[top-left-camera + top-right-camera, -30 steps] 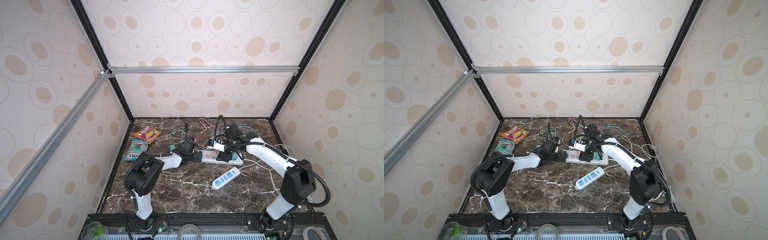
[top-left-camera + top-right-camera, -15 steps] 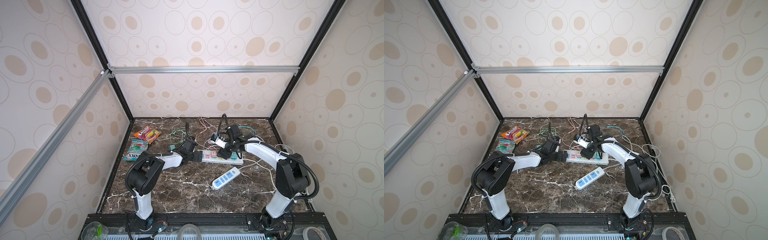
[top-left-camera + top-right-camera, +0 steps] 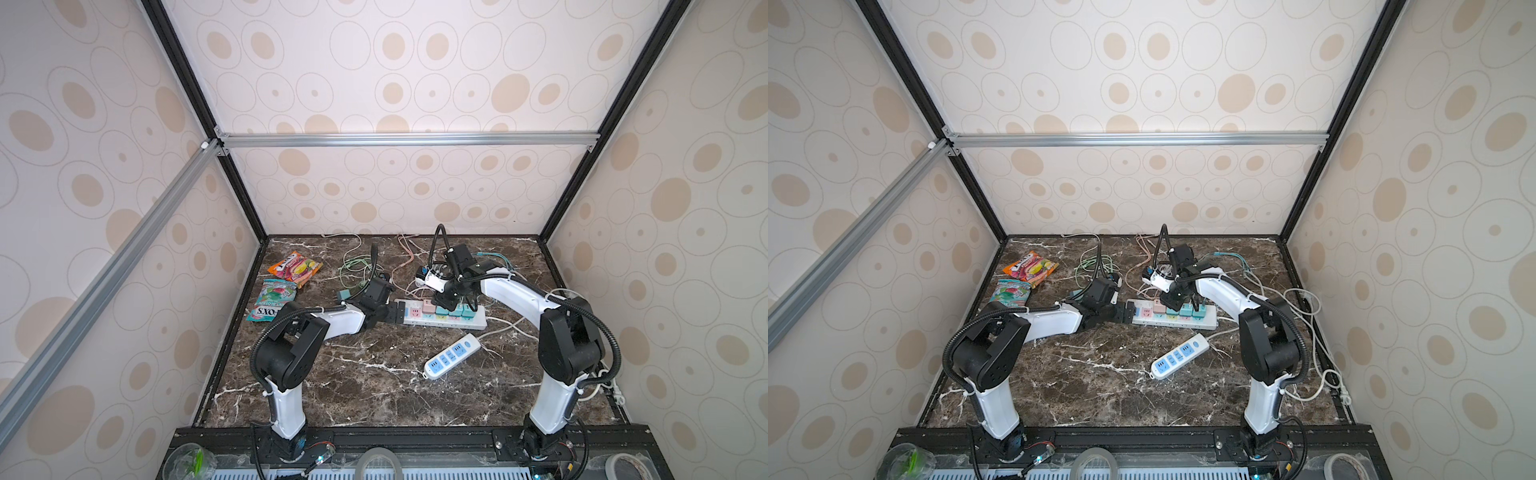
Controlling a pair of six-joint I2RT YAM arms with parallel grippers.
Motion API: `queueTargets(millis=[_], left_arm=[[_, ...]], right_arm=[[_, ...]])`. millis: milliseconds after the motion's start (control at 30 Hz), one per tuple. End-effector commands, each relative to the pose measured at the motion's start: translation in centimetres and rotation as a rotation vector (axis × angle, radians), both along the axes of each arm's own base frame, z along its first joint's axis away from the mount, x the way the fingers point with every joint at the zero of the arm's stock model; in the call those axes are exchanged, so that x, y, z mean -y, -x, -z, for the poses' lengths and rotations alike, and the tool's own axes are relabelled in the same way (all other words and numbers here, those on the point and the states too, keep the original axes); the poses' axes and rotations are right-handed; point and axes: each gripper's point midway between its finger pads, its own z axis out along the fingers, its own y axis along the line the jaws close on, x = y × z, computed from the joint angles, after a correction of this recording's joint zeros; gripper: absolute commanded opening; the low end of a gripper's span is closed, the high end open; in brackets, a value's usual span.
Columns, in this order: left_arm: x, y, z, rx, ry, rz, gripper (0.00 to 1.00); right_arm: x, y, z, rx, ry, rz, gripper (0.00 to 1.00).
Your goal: Insert the plug
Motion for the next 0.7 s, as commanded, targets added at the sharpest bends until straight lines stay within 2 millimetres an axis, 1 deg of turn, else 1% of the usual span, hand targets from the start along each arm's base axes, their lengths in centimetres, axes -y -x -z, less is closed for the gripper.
queueTargets(millis=[0,133,267,367,433,567,667], left_arm=[[-0.8,1.8,3.1,-0.092,-0.094,0.028,0.98],[-0.7,1.8,3.2,-0.096,-0.091,0.033,0.98],[-0.7,1.8,3.4,-0.101,-0.095,0.035,0.98],[-0.9,2.0,3.6,-0.106,-0.097,0.03,0.98],[-0.9,2.0,3.7,-0.106,-0.099,0.032,0.98],[-1.1,2.1,3.8,-0.108,-0.104,0.027,0.99],[-1.1,2.2,4.0,-0.111,-0.105,0.027,0.98]], right_arm=[[0.8,2.6,2.7,-0.122,0.047,-0.032,0.17],[1.9,2.9,4.7,-0.155,0.123,-0.016,0.14],[2.5,2.8,6.1,-0.174,0.167,-0.007,0.13],[2.8,3.0,7.1,-0.192,0.196,-0.031,0.1],[3.0,3.5,7.6,-0.214,0.215,-0.058,0.08],[3.4,4.6,7.8,-0.221,0.23,-0.108,0.06],[4.4,5.1,8.7,-0.248,0.286,-0.106,0.06]])
